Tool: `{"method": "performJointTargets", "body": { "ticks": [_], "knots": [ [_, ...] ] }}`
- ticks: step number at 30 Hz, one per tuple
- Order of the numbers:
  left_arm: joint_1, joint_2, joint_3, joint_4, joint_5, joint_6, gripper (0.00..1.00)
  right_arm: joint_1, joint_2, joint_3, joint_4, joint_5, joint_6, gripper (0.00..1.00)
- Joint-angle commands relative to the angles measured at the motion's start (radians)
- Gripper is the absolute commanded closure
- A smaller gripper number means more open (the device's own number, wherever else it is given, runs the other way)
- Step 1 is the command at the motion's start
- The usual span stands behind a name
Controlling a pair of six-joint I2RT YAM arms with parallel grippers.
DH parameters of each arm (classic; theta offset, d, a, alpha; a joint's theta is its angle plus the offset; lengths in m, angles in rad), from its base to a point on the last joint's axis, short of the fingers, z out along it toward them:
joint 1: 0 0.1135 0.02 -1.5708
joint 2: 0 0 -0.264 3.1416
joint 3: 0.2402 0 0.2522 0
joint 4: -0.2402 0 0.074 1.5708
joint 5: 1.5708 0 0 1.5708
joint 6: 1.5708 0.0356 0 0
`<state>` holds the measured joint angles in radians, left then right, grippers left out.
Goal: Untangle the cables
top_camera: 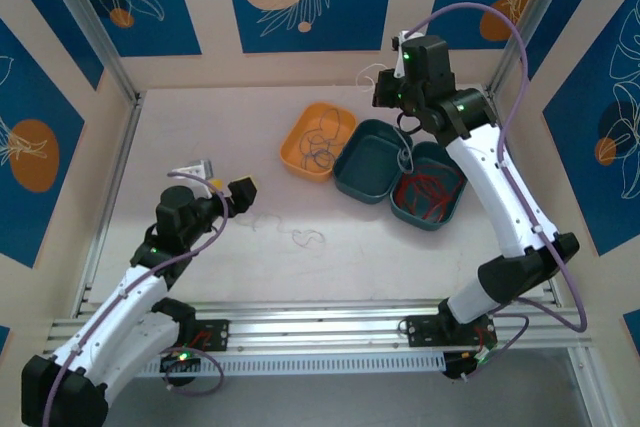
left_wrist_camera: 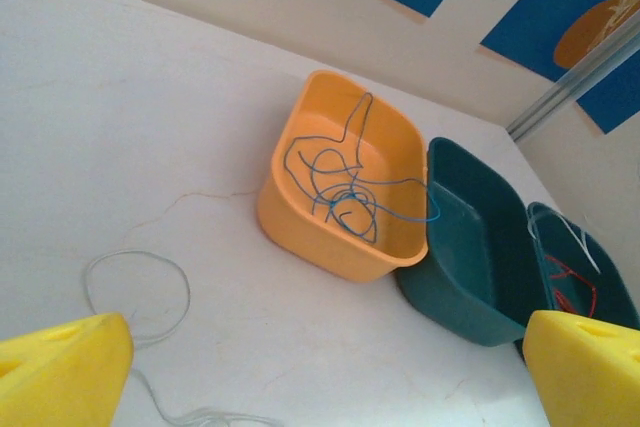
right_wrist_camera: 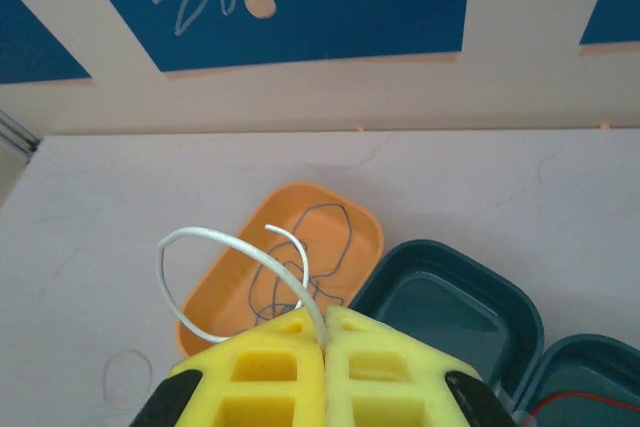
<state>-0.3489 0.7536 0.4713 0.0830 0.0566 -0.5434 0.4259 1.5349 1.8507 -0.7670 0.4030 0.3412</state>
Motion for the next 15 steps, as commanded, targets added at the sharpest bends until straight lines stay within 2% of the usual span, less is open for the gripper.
{"method": "performJointTargets", "body": {
  "ticks": [1,15],
  "knots": [
    [0.006,-0.007,0.035,-0.046,-0.024,0.035,0.0,-0.029,-0.001,-0.044,0.031,-0.04,0.009,1.0],
    [0.007,-0.001,0.033,-0.062,-0.024,0.028,0.0,-0.071,0.01,-0.16,0.049,-0.098,0.065,1.0]
  ]
}}
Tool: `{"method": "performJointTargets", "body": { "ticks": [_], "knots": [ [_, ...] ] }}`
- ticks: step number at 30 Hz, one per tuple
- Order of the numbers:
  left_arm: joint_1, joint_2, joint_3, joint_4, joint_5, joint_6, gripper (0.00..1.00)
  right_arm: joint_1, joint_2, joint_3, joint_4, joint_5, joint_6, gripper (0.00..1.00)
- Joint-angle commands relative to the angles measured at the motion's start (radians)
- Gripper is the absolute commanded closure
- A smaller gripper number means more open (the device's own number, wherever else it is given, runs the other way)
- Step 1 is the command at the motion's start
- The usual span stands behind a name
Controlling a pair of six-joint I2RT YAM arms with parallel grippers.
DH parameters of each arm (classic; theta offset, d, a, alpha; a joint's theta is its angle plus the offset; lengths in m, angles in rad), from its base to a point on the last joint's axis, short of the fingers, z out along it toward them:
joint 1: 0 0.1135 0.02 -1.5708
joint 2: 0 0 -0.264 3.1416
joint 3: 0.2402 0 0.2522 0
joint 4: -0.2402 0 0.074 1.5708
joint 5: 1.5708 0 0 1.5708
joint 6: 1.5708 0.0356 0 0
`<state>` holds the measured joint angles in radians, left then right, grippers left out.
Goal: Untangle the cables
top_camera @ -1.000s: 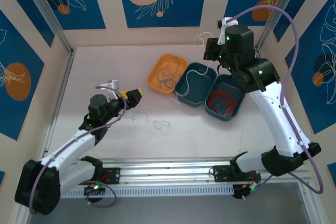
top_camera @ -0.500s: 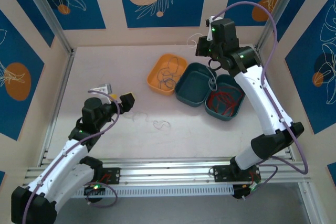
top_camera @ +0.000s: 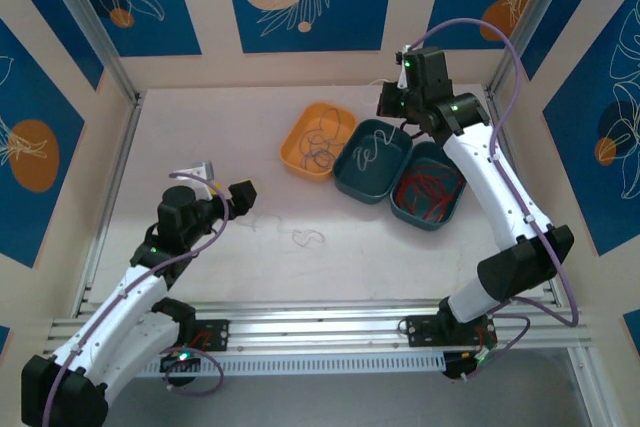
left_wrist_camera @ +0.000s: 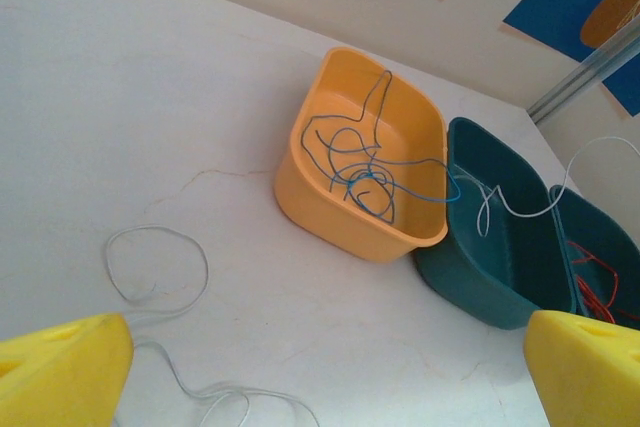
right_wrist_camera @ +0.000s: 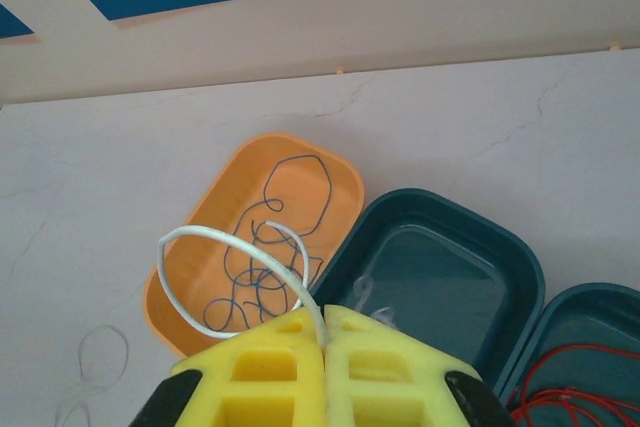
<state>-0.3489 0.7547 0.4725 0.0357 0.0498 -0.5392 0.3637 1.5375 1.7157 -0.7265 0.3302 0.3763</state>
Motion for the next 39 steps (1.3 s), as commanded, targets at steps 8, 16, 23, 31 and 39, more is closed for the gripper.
{"method": "performJointTargets", "body": {
  "ticks": [8,16,23,31,39],
  "knots": [
    [0.007,0.019,0.05,-0.06,-0.029,0.02,0.0,-0.058,0.077,-0.093,-0.036,-0.081,0.115,1.0],
    [0.007,0.058,0.06,-0.063,-0.014,0.01,0.0,-0.097,0.249,-0.056,-0.078,-0.111,0.152,1.0],
    [0.007,0.066,0.062,-0.074,-0.014,0.009,0.0,-0.111,0.386,-0.014,-0.086,-0.128,0.18,1.0],
    [0.007,0.09,0.075,-0.077,-0.005,0.008,0.0,-0.12,0.509,0.097,-0.119,-0.137,0.19,0.9],
    [0.007,0.086,0.091,-0.115,-0.024,0.02,0.0,-0.118,0.494,0.139,-0.168,-0.1,0.17,0.6]
  ]
}}
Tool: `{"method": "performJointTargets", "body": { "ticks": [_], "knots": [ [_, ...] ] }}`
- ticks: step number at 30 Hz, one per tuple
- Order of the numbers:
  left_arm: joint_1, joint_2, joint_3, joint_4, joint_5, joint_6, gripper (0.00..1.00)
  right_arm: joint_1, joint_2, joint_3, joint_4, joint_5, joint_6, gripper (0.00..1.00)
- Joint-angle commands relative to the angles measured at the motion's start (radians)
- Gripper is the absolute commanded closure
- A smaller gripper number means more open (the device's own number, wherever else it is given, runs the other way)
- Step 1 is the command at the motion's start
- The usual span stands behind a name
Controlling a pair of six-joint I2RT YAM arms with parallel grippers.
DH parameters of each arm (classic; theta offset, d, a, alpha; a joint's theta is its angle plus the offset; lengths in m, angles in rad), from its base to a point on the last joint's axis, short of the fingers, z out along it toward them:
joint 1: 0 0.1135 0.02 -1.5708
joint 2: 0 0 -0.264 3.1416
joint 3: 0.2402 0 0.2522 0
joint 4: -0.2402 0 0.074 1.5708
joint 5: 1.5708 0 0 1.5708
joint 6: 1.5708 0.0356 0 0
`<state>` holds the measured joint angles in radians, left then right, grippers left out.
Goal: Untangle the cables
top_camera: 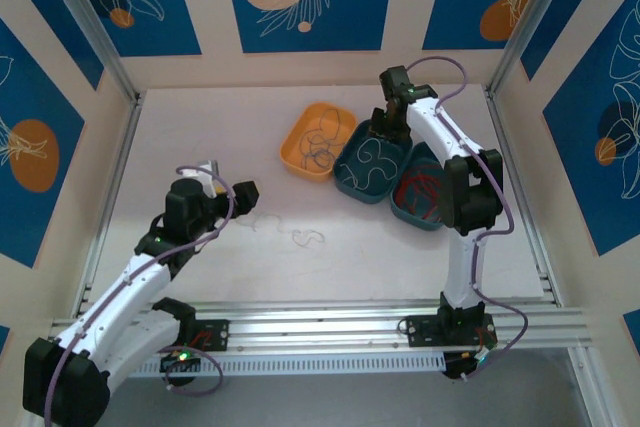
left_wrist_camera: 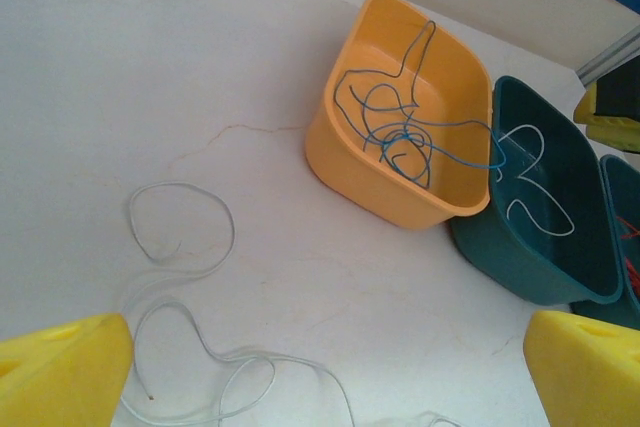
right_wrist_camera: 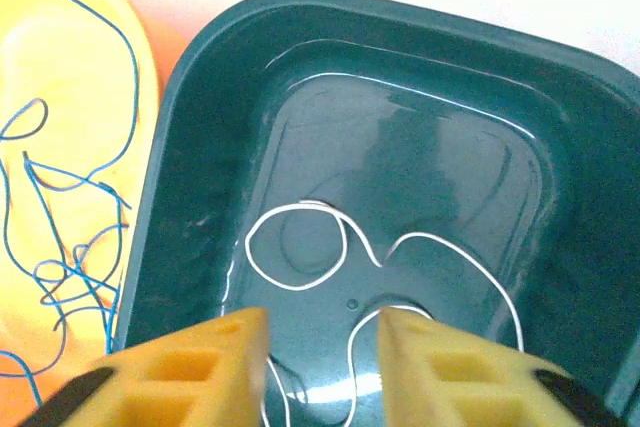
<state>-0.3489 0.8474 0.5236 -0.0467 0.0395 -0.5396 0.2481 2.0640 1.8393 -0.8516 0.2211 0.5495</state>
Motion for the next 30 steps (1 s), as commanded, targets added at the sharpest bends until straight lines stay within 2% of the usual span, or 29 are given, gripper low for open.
{"method": "performJointTargets", "body": {
  "ticks": [1,5,11,19,24,30],
  "knots": [
    [0.007,-0.007,0.043,-0.042,-0.02,0.023,0.0,-0.004,-0.048,0.004,-0.039,0.012,-0.005,0.58],
    [0.007,0.009,0.068,-0.109,-0.072,0.021,0.0,0.003,-0.126,-0.045,-0.027,-0.009,-0.025,0.53],
    [0.016,0.1,0.139,-0.237,-0.148,-0.002,0.0,0.082,-0.265,-0.146,0.027,-0.071,-0.07,0.46],
    [0.081,0.245,0.178,-0.303,-0.11,-0.095,0.0,0.325,-0.347,-0.249,0.048,-0.085,-0.079,0.44],
    [0.141,0.274,0.159,-0.302,-0.055,-0.146,0.0,0.485,-0.296,-0.258,-0.006,-0.119,-0.081,0.45],
    [0.201,0.244,0.101,-0.286,-0.034,-0.183,0.0,0.628,-0.219,-0.246,-0.066,-0.101,-0.144,0.47]
  ]
}}
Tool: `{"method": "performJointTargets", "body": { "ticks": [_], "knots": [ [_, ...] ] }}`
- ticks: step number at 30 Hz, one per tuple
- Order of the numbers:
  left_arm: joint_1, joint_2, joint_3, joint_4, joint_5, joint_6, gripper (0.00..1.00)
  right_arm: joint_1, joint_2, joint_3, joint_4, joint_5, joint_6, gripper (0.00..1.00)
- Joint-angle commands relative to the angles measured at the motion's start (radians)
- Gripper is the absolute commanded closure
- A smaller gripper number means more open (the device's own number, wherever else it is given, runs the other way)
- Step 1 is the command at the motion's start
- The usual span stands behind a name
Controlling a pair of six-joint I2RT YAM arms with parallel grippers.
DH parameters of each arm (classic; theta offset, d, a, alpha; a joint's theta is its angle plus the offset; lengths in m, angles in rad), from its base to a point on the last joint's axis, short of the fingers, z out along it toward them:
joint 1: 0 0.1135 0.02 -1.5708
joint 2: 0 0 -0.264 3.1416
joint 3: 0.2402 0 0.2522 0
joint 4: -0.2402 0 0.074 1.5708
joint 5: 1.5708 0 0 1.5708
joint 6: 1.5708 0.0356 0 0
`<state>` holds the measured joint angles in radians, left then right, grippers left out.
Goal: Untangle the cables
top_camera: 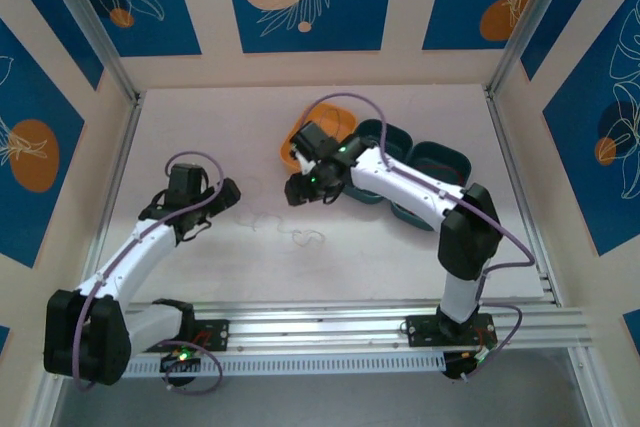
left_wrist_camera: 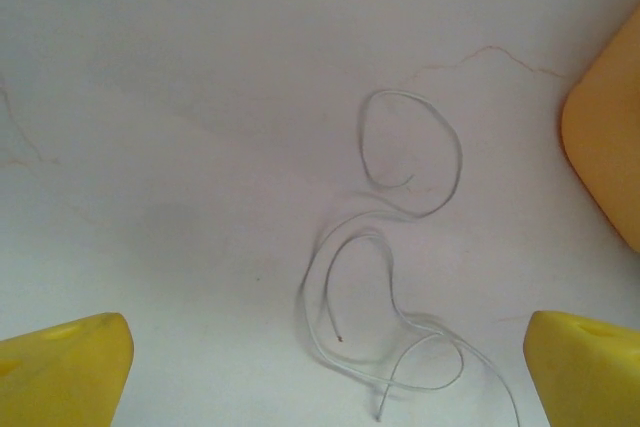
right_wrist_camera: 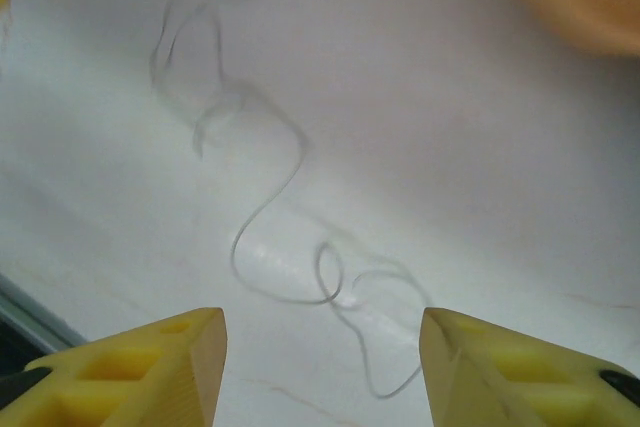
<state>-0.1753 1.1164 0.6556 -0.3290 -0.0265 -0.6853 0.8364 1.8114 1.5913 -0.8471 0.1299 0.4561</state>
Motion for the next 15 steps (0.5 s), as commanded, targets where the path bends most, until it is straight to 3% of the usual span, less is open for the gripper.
{"method": "performJointTargets", "body": {
  "ticks": [1,7,15],
  "knots": [
    [0.034,-0.031,-0.036,-0.002,0.034,-0.041,0.0,0.054,0.049,0.008,-0.086,-0.003,-0.066,0.47],
    [0.075,-0.063,-0.075,0.004,0.053,-0.064,0.0,0.126,0.174,0.086,-0.179,0.072,-0.159,0.46],
    [0.091,-0.075,-0.104,0.028,0.076,-0.085,0.0,0.146,0.284,0.169,-0.193,0.136,-0.217,0.46]
  ]
}}
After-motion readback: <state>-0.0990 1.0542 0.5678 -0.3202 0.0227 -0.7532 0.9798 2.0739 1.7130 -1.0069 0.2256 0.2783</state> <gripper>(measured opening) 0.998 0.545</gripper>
